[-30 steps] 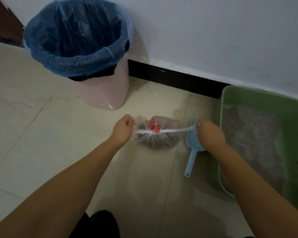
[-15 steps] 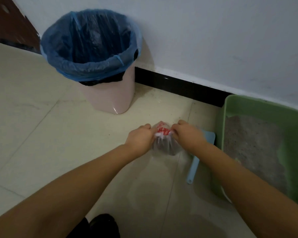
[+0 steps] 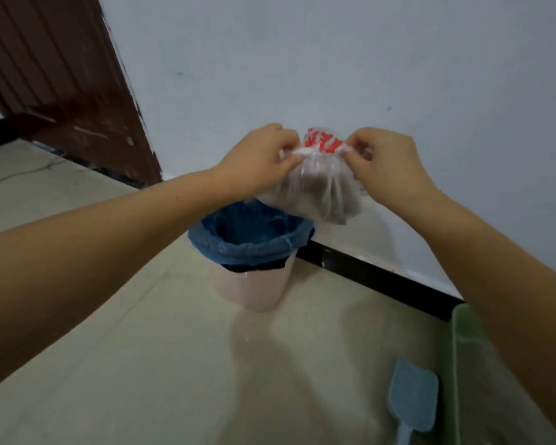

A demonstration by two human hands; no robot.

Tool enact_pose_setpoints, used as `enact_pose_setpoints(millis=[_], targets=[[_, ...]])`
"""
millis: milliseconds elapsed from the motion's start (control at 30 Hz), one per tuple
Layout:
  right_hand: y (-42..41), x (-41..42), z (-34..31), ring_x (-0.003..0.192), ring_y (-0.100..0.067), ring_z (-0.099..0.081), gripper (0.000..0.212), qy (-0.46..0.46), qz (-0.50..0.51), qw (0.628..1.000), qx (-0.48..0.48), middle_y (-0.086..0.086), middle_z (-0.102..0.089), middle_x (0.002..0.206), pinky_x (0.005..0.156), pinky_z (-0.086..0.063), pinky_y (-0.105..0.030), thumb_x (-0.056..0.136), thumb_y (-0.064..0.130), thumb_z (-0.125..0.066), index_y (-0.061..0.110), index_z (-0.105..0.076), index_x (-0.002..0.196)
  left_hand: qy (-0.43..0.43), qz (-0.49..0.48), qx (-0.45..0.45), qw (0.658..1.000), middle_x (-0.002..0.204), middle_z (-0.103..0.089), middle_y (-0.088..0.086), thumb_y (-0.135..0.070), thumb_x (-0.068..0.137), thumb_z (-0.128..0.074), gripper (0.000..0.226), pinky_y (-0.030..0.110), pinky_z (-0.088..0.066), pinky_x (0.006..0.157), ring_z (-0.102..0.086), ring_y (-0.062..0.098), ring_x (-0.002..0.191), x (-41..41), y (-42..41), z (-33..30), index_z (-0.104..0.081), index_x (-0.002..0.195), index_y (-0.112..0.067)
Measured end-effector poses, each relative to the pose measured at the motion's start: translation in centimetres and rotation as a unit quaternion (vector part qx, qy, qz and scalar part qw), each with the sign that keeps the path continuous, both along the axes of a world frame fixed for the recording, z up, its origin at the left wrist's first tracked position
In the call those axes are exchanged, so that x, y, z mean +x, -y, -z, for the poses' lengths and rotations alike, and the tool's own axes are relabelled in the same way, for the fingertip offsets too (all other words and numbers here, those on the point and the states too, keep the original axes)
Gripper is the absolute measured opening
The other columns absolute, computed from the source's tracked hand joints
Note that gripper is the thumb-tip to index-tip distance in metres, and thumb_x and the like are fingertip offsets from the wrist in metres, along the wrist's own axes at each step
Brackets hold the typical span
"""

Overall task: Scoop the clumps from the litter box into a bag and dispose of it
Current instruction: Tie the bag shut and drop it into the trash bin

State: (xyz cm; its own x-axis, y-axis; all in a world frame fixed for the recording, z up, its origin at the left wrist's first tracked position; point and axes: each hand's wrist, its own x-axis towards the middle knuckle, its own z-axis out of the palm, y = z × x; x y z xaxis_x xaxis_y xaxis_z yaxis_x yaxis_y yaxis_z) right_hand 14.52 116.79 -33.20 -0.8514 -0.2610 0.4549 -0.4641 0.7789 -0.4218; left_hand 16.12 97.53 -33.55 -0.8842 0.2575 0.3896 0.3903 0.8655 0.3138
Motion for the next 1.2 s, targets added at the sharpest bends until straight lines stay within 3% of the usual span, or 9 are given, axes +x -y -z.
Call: enact_pose_setpoints(millis=[133,333,500,633,700,833,967,1067,1200], targets=[[5.5,-4.7,0.6,0.091,-0.025,-0.064,0.021,0.058,-0.028,0.997,0.032,-0.010,-0.070,0.096,0.085,-0.045,-0.028,0.093,0.023,-0.055,0.009,-0.069,0.099,0.048,-0.059,-0.024,0.997,0.089,-0.063,0.006,-0.032,0.092,-0.056,0.029,0.026,-0.038,0.070,-0.054,0.019,0.080,-2.6,4.4,0.0,-0.068,0.096,-0.006],[12.0,-8.8,9.0,0.092,-0.029,-0.059,0.023,0.187,-0.078,0.915,0.349,-0.013,-0.065,0.099,0.078,-0.043,-0.031,0.090,0.012,-0.053,0.005,-0.068,0.106,0.243,-0.101,-0.133,0.955,0.060,-0.048,-0.002,-0.032,0.093,-0.052,0.034,0.036,-0.045,0.065,-0.050,0.021,0.065,-5.4,7.1,10.0,-0.051,0.060,-0.022],[15.0,-9.2,15.0,0.057,-0.017,-0.038,0.019,0.240,-0.107,0.792,0.551,-0.003,-0.042,0.069,0.057,-0.040,-0.027,0.095,0.018,-0.051,0.008,-0.056,0.080,0.395,-0.065,-0.286,0.871,0.083,-0.057,0.004,-0.022,0.095,-0.049,0.024,0.035,-0.045,0.086,-0.051,0.024,0.084,-7.3,5.9,15.9,-0.062,0.107,-0.006],[15.2,-9.0,16.2,0.061,-0.017,-0.040,0.024,0.256,-0.132,0.745,0.602,-0.005,-0.051,0.091,0.052,-0.035,-0.026,0.095,0.023,-0.052,0.008,-0.059,0.113,0.446,-0.043,-0.314,0.837,0.127,-0.056,0.014,-0.022,0.097,-0.046,0.034,0.036,-0.039,0.100,-0.054,0.028,0.106,-8.2,5.2,17.9,-0.053,0.125,-0.005],[14.7,-9.1,15.3,0.072,-0.020,-0.050,0.029,0.271,-0.132,0.762,0.573,-0.006,-0.059,0.099,0.057,-0.042,-0.028,0.094,0.021,-0.052,0.003,-0.061,0.115,0.453,-0.034,-0.308,0.836,0.122,-0.057,0.014,-0.025,0.096,-0.047,0.033,0.038,-0.041,0.099,-0.054,0.029,0.106,-8.2,5.3,17.6,-0.055,0.123,-0.007],[11.4,-9.3,11.2,0.107,-0.024,-0.060,0.026,0.253,-0.122,0.887,0.367,-0.007,-0.065,0.120,0.096,-0.047,-0.033,0.094,0.013,-0.049,0.008,-0.069,0.111,0.403,-0.014,-0.289,0.868,0.085,-0.056,0.008,-0.024,0.094,-0.051,0.023,0.031,-0.041,0.073,-0.048,0.022,0.079,-7.8,5.0,13.4,-0.063,0.100,-0.005],[5.1,-6.3,7.1,0.111,-0.023,-0.058,0.027,0.202,-0.065,0.953,0.214,-0.005,-0.065,0.121,0.095,-0.041,-0.028,0.093,0.014,-0.051,0.012,-0.067,0.114,0.297,-0.020,-0.173,0.939,0.083,-0.063,0.016,-0.021,0.090,-0.052,0.023,0.036,-0.045,0.065,-0.053,0.027,0.071,-6.5,2.7,9.1,-0.065,0.083,-0.003],[-0.9,-2.9,6.8,0.101,-0.024,-0.063,0.026,0.230,0.015,0.968,0.103,-0.007,-0.067,0.113,0.093,-0.049,-0.034,0.093,0.014,-0.048,0.012,-0.067,0.111,0.195,-0.005,-0.081,0.978,0.062,-0.055,0.006,-0.017,0.092,-0.048,0.030,0.036,-0.045,0.060,-0.050,0.021,0.058,-4.0,-2.1,7.2,-0.055,0.063,-0.010],[-8.1,2.5,11.7,0.082,-0.029,-0.069,0.025,0.366,0.118,0.922,0.041,-0.016,-0.071,0.095,0.081,-0.057,-0.041,0.093,0.012,-0.043,0.003,-0.066,0.100,0.167,0.065,-0.050,0.983,0.079,-0.055,-0.003,-0.020,0.091,-0.047,0.018,0.031,-0.045,0.067,-0.053,0.019,0.075,0.1,-10.3,9.3,-0.063,0.087,-0.015]])
